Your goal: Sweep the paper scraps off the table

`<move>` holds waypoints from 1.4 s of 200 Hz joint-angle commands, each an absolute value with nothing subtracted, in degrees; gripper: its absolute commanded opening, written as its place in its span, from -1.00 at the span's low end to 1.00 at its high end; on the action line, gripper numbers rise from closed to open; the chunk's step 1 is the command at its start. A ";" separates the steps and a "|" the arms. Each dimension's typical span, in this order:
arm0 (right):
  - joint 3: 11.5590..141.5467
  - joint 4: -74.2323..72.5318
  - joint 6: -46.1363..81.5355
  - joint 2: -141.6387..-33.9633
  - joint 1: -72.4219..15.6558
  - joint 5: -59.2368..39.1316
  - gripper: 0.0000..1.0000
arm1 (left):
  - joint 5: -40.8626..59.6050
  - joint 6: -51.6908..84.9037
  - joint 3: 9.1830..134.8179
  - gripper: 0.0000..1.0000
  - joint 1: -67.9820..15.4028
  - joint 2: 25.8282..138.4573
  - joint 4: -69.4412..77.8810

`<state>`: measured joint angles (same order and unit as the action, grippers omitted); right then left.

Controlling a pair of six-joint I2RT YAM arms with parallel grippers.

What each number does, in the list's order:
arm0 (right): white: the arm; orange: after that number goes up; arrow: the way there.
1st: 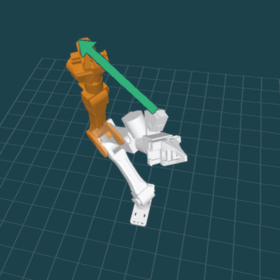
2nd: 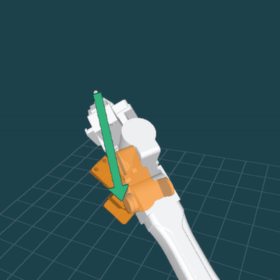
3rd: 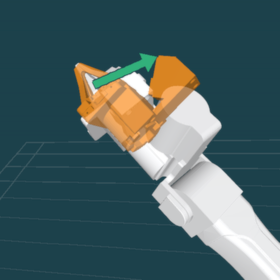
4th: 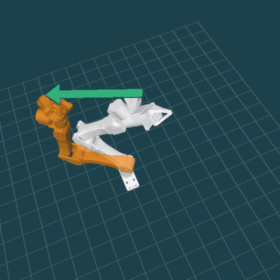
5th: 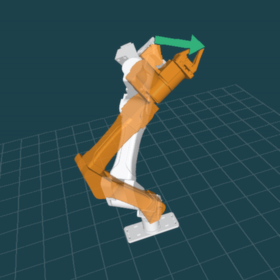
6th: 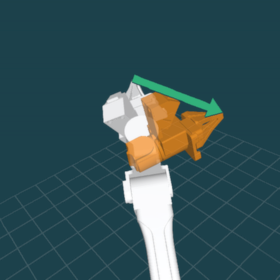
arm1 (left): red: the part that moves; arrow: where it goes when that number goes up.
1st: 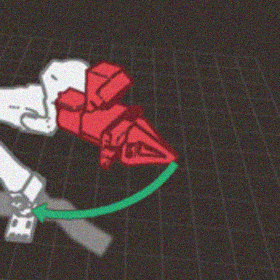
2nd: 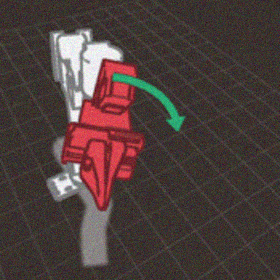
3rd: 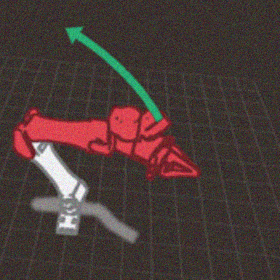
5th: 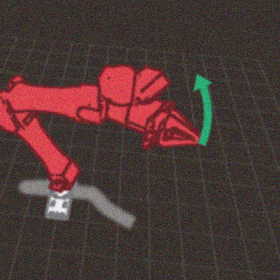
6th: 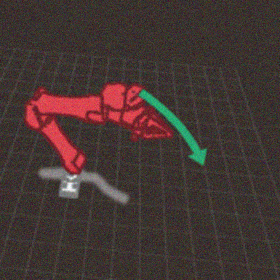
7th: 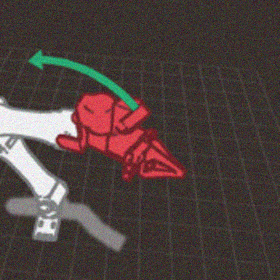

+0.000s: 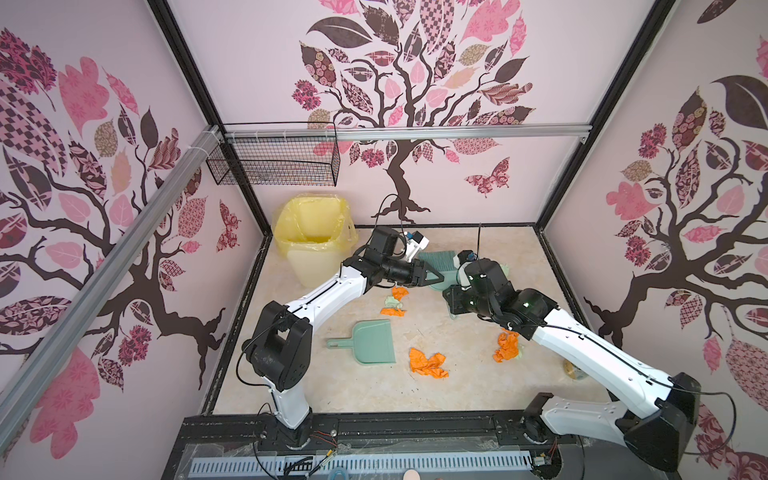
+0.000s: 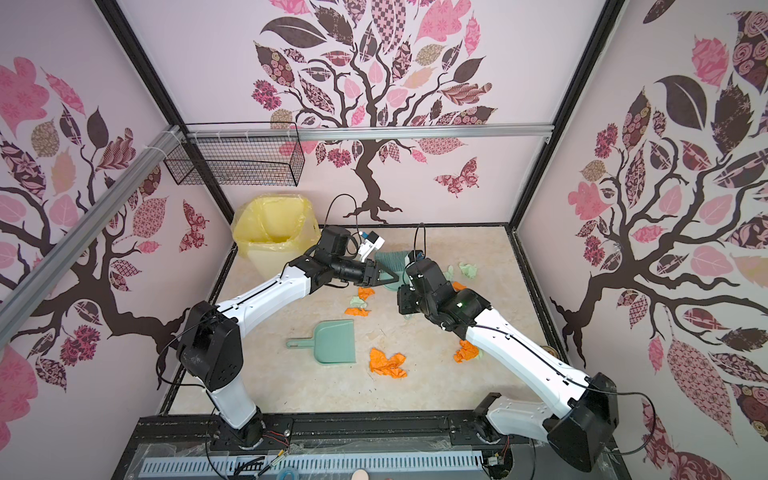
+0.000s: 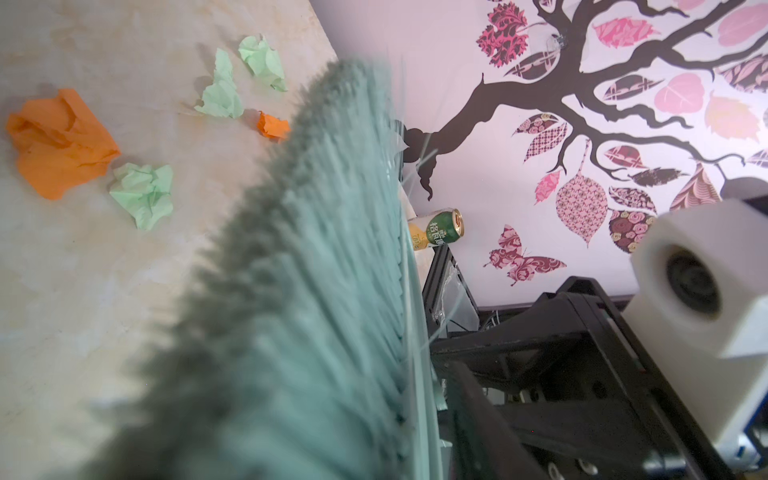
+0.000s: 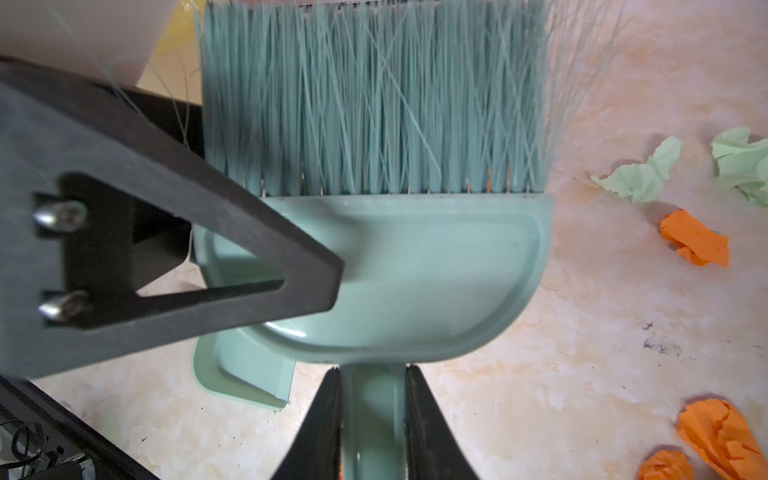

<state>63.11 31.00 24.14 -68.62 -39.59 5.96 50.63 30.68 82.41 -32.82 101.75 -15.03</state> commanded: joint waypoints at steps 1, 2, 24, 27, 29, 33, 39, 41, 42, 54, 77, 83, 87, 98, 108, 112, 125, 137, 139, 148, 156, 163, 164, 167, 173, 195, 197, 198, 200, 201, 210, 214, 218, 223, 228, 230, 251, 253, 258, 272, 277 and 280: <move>64.17 30.39 23.47 -68.97 -39.90 6.32 -0.59 | 51.11 30.38 85.28 -0.28 -33.48 102.65 -13.93; 64.16 30.40 23.47 -68.98 -39.90 6.28 -0.59 | 51.09 30.40 85.27 -0.29 -33.53 102.70 -13.91; 64.08 30.36 23.47 -68.88 -39.90 5.93 -0.60 | 51.26 30.05 85.19 -0.49 -33.53 102.65 -14.25; 64.05 30.35 23.51 -68.90 -39.90 5.89 -0.59 | 51.31 29.91 85.17 -0.52 -33.56 102.75 -14.37; 64.04 30.33 23.50 -68.91 -39.86 5.89 -0.59 | 51.39 29.87 85.17 -0.55 -33.50 102.77 -14.49; 63.97 30.26 23.47 -68.91 -39.83 5.87 -0.59 | 51.41 29.79 85.12 -0.61 -33.56 102.78 -14.58; 63.81 30.13 23.47 -68.91 -39.86 5.89 -0.59 | 51.57 29.65 85.03 -0.69 -33.51 102.67 -14.74; 63.74 30.12 23.47 -68.91 -39.89 5.89 -0.59 | 51.65 29.69 85.02 -0.73 -33.52 102.72 -14.76; 63.75 30.09 23.47 -68.91 -39.89 5.89 -0.59 | 51.71 29.70 84.96 -0.74 -33.50 102.69 -14.76; 63.48 29.87 23.54 -68.82 -39.86 5.91 -0.59 | 51.84 29.58 84.80 -0.88 -33.50 102.44 -14.76; 62.74 28.79 23.82 -68.43 -39.84 5.87 -0.59 | 51.81 29.28 84.22 -1.00 -33.50 101.76 -15.09; 62.44 28.39 23.94 -68.17 -39.82 5.80 -0.52 | 51.76 29.27 84.07 -1.00 -33.36 101.63 -15.09; 62.20 27.95 24.13 -67.88 -39.83 5.78 -0.44 | 51.80 29.17 83.94 -1.00 -33.28 101.48 -15.09; 61.03 26.11 24.97 -66.68 -39.82 5.62 -0.17 | 52.24 29.33 83.25 -1.00 -32.77 101.10 -14.87; 59.29 23.43 25.92 -64.73 -39.89 5.17 0.01 | 53.45 30.75 82.24 -1.00 -31.92 100.77 -13.09; 58.34 21.98 26.28 -63.71 -39.84 4.92 0.08 | 53.93 32.05 81.80 -1.00 -31.56 100.64 -12.07; 55.82 17.40 27.33 -60.29 -39.27 3.08 0.20 | 56.14 36.26 80.55 -1.00 -29.90 100.34 -7.98; 53.40 13.36 29.04 -57.31 -37.52 -0.40 0.24 | 57.63 39.99 79.99 -1.00 -28.02 99.86 -4.06; 52.92 12.77 29.47 -56.89 -37.00 -1.22 0.24 | 57.82 40.52 79.98 -1.00 -27.68 99.67 -3.50; 50.55 8.76 31.97 -54.69 -34.70 -4.43 0.25 | 58.11 42.56 79.90 -1.00 -26.18 98.98 -1.55; 48.02 4.57 34.99 -52.67 -32.31 -7.19 0.25 | 57.99 45.07 79.48 -1.00 -24.94 98.14 0.72; 45.39 0.23 38.01 -51.08 -30.14 -9.47 0.25 | 57.54 47.90 78.80 -1.00 -23.88 97.33 3.52; 44.98 -0.63 38.47 -50.81 -29.88 -9.75 0.25 | 57.47 48.34 78.69 -1.00 -23.81 97.22 4.05; 43.94 -2.62 39.89 -50.21 -29.08 -10.56 0.25 | 57.15 49.78 78.27 -1.00 -23.28 96.91 5.43; 41.35 -7.62 42.60 -48.99 -27.67 -11.87 0.26 | 56.25 52.69 77.12 -1.00 -22.57 95.98 8.33; 34.65 -24.30 50.86 -48.52 -26.45 -13.15 0.31 | 51.86 60.21 73.99 -1.00 -21.52 93.40 15.82; 34.39 -25.43 51.19 -48.85 -26.45 -13.18 0.31 | 51.61 60.67 73.85 -1.00 -21.57 93.29 16.06; 34.34 -25.86 51.35 -49.03 -26.41 -13.22 0.31 | 51.43 60.79 73.79 -1.00 -21.64 93.14 16.12; 34.23 -26.63 51.47 -49.41 -26.40 -13.38 0.31 | 51.13 61.12 73.75 -1.00 -21.63 93.05 16.27; 34.25 -26.94 51.65 -49.58 -26.43 -13.38 0.31 | 50.97 61.23 73.70 -1.00 -21.67 93.02 16.35; 35.11 -27.81 51.89 -51.31 -26.39 -14.10 0.30 | 49.14 60.13 74.24 -1.00 -21.87 92.01 15.20; 35.60 -27.71 52.02 -51.97 -26.43 -14.36 0.30 | 48.28 58.35 74.81 -1.00 -21.88 91.39 12.39; 36.11 -27.72 52.03 -52.56 -26.45 -14.41 0.30 | 47.55 56.50 75.47 -1.00 -21.88 90.86 10.12; 36.39 -28.10 52.07 -53.12 -26.45 -14.50 0.30 | 46.56 54.91 76.18 -1.00 -21.88 90.30 6.54; 36.63 -28.71 52.31 -53.67 -26.41 -14.59 0.30 | 46.24 54.18 76.44 -1.00 -21.97 90.08 5.82; 36.69 -29.00 52.47 -53.87 -26.44 -14.59 0.30 | 46.41 54.35 76.52 -1.00 -21.91 90.04 5.98; 36.58 -33.34 54.00 -56.18 -26.45 -15.87 0.30 | 50.61 62.83 75.24 -1.00 -21.53 91.95 12.52; 36.50 -33.93 54.21 -56.47 -26.45 -16.05 0.30 | 50.75 63.85 74.97 -1.00 -21.47 92.07 13.37; 36.21 -35.38 54.97 -57.07 -26.46 -16.31 0.30 | 50.77 65.82 73.38 -1.00 -21.47 92.12 15.56; 34.07 -42.94 58.64 -58.95 -26.41 -16.24 0.31 | 47.79 68.68 69.08 -1.00 -21.45 90.57 19.20; 32.99 -45.93 60.35 -59.73 -26.44 -15.88 0.31 | 46.58 69.00 68.12 -1.00 -21.49 89.89 19.31; 32.42 -47.94 61.83 -60.17 -26.45 -15.56 0.31 | 45.83 69.14 67.46 -1.00 -21.57 89.47 19.40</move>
